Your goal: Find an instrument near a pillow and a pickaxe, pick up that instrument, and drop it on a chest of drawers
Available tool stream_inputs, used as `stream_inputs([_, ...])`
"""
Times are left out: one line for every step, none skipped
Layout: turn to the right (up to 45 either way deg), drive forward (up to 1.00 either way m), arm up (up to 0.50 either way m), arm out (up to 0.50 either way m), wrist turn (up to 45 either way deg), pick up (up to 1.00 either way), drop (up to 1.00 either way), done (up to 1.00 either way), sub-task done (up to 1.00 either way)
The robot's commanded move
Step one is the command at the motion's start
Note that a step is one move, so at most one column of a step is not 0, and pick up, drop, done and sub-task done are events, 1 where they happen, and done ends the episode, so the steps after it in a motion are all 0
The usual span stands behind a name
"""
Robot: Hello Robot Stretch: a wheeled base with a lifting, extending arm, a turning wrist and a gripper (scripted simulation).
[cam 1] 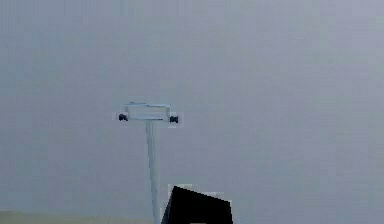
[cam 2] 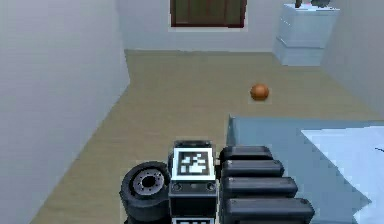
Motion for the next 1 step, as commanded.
stream_inputs([45.0,0.00,0.00,0.00,0.0,0.00,0.00,0.00,0.00])
